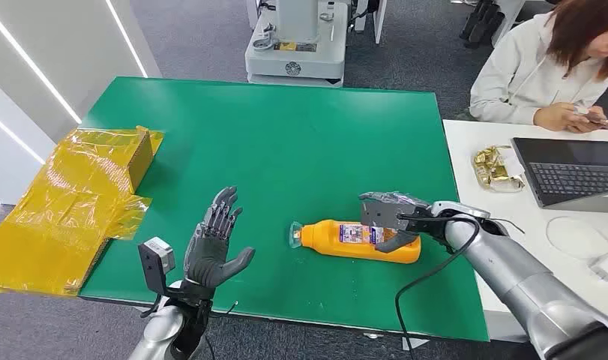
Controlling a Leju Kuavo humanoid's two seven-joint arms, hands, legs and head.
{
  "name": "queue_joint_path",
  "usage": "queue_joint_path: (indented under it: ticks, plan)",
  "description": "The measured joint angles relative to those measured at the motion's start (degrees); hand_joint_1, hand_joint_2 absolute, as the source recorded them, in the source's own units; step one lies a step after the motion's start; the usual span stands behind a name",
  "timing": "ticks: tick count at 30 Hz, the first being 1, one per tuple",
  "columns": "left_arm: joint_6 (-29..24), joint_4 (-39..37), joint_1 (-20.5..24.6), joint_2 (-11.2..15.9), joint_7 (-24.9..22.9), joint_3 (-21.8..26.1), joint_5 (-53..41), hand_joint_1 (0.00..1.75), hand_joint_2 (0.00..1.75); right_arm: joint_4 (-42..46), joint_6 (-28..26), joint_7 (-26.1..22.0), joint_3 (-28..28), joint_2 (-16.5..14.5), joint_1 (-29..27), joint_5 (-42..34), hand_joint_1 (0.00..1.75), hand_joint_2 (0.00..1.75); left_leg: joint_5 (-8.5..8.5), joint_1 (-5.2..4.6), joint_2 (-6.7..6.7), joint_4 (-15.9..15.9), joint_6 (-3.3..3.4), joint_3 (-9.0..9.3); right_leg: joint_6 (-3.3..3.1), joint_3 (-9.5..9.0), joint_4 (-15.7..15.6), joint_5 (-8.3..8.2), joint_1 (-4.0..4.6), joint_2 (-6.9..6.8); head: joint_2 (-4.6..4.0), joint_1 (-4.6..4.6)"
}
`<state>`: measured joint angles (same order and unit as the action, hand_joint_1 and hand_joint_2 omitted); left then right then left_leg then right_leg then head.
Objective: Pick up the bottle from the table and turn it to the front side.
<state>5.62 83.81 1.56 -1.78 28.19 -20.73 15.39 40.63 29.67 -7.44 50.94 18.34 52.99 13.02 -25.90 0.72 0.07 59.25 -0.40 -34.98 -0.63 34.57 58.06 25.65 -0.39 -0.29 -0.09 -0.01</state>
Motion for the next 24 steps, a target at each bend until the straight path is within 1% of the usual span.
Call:
queue_joint_path:
  ticks: [5,10,15,24]
  plan:
    - [0.9,-0.5,0.4,0.2,-0.4,0.4,1.6,0.00,1.75,0.0,2.0,0.9,3.2,0.7,2.2,0.0,0.00,1.75,0.00,0.01,0.00,0.0,0.00,0.00,0.00,0.00,0.0,0.00,0.00,0.00,0.00,-0.01]
    - [1.1,-1.2,1.2,0.1,-1.2,0.9,2.8,0.00,1.75,-0.5,3.6,2.6,7.5,0.4,5.0,-1.0,0.00,1.75,0.01,0.02,0.00,0.0,-0.01,0.01,-0.01,0.00,0.0,0.00,0.01,0.00,0.00,-0.01]
    - [1.0,-1.4,1.2,0.1,-1.2,1.1,2.6,0.00,1.75,-1.8,2.8,2.2,10.8,0.0,6.2,-2.1,0.00,1.75,0.00,0.02,-0.01,0.0,-0.01,0.00,-0.01,0.00,0.0,0.00,0.02,-0.01,0.00,-0.01]
    - [0.7,-1.5,1.0,0.1,-1.1,2.2,1.4,0.00,1.75,-4.2,-0.4,0.1,15.3,-0.1,6.0,-2.8,0.00,1.75,0.00,0.01,-0.02,0.0,0.00,-0.01,0.00,0.00,0.0,0.00,0.00,-0.03,0.00,0.00]
